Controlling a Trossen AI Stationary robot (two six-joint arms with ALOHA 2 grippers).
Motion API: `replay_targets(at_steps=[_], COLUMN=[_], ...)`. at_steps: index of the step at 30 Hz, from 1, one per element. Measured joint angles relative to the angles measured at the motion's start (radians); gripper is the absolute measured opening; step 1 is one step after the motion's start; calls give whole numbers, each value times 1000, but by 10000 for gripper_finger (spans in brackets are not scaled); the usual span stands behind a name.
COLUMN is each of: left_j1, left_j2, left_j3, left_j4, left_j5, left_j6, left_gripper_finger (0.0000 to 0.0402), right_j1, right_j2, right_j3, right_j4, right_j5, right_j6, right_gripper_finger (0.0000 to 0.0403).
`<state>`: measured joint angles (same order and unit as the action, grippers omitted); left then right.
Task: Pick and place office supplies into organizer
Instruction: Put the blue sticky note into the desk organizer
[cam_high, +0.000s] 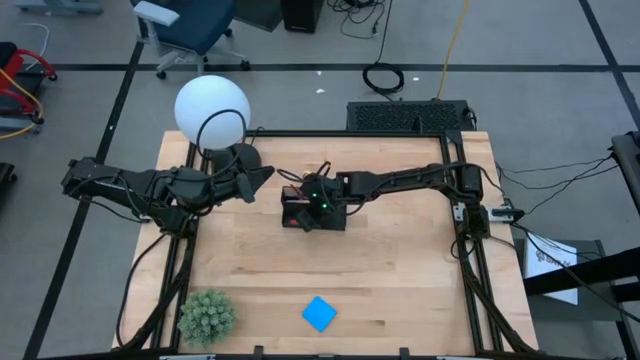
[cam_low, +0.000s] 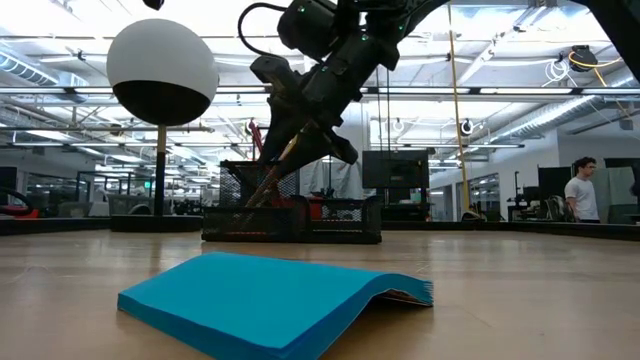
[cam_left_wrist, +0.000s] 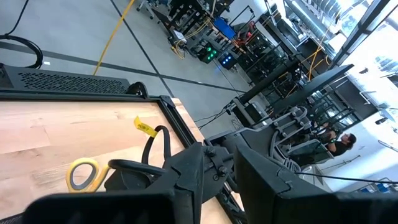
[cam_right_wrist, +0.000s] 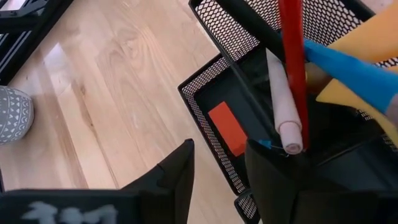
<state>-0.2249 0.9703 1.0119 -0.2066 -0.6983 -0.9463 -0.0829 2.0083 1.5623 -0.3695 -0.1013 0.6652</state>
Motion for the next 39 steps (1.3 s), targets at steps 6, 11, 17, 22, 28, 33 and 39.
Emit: replay_targets(at_steps=[6, 11, 17, 22, 28, 33, 39], left_j1=[0, 0, 0, 0, 0, 0, 0], left_j2=[0, 0, 0, 0, 0, 0, 0], left_j3=[0, 0, 0, 0, 0, 0, 0], left_j4=[0, 0, 0, 0, 0, 1, 1], left_j5=[0, 0, 0, 0, 0, 0, 0], left_j6=[0, 0, 0, 0, 0, 0, 0], left_gripper_finger=[81, 81, 81, 81, 81, 81, 81], right_j1=[32, 70, 123, 170, 227, 277, 337], right_j2=[0, -1, -1, -1, -10, -53, -107], right_j3=[0, 0, 0, 0, 0, 0, 0], right_j4=[0, 0, 0, 0, -8, -17, -17], right_j5=[-2, -3, -3, -3, -4, -3, -1], right_j6=[3, 3, 3, 3, -28, -193, -381], right_gripper_finger=[126, 127, 126, 127, 128, 126, 126])
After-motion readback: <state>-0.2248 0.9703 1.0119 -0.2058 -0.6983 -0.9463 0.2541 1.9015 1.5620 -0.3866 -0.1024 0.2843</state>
